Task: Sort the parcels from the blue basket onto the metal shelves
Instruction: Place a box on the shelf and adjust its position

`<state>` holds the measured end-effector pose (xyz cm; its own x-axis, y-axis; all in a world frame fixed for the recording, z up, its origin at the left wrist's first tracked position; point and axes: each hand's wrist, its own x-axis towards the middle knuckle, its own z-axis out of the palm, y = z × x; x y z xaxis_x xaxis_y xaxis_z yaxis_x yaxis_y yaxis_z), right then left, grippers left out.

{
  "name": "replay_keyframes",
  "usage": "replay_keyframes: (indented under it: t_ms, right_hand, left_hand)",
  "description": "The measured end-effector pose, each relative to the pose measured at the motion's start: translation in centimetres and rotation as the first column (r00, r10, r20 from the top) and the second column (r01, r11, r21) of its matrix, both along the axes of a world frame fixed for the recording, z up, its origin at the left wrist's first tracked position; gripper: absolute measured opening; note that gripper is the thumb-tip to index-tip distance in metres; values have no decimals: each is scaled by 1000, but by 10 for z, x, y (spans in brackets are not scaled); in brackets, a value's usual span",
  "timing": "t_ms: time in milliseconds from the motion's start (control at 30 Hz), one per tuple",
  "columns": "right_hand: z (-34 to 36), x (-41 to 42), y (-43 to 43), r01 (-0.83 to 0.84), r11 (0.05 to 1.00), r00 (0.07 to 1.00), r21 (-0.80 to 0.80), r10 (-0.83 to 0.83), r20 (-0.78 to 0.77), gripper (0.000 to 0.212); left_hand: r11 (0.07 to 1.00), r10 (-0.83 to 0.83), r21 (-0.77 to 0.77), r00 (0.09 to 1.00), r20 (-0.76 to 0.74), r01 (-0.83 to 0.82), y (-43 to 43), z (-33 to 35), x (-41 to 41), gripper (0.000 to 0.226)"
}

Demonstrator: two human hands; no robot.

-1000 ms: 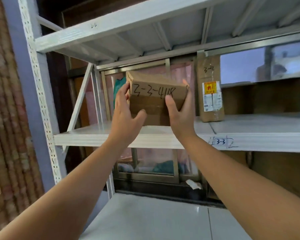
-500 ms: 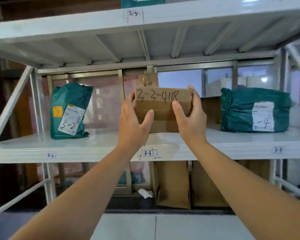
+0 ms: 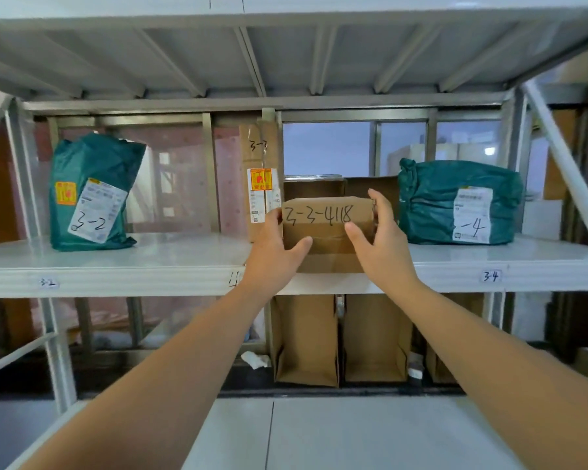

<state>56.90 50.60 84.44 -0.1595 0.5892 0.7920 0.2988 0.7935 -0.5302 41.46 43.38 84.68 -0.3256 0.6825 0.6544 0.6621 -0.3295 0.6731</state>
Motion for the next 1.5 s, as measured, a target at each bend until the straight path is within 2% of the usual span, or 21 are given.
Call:
replay_keyframes:
  t_ms: [300, 500, 600, 767, 1167, 1233, 1367, 1500]
  right_hand:
    - [6, -26, 12, 11, 994, 999, -105, -6, 43, 62]
    - [18, -35, 26, 88, 983, 987, -160, -65, 146, 58]
    - [22, -41, 35, 105, 976, 982, -192, -71, 176, 58]
    - [23, -53, 50, 119, 968, 976, -221, -73, 207, 55]
    - [26, -80, 67, 133, 959, 973, -249, -79, 217, 54]
    - [26, -82, 69, 122, 961, 974, -248, -68, 218, 53]
    - [25, -87, 78, 91, 962, 977, -256, -36, 212, 53]
    - [24, -101, 79, 66, 961, 984, -270, -18, 179, 55]
  left_hand:
    - [994, 64, -80, 996, -66, -69, 24, 4, -24, 64]
    - [987, 78, -121, 975, -207, -105, 44, 15, -36, 92]
    - [983, 59, -155, 971, -233, -97, 54, 19, -42, 79]
    - [990, 47, -121, 969, -244, -79, 63, 20, -57, 67]
    - [987, 5, -158, 976, -218, -40, 78, 18, -77, 84]
    - [988, -36, -154, 984, -174, 9, 80, 15, -83, 87]
    - [972, -183, -120, 969, 166, 204, 90, 9, -98, 91]
    - [972, -166, -110, 938, 305, 208, 98, 8, -105, 89]
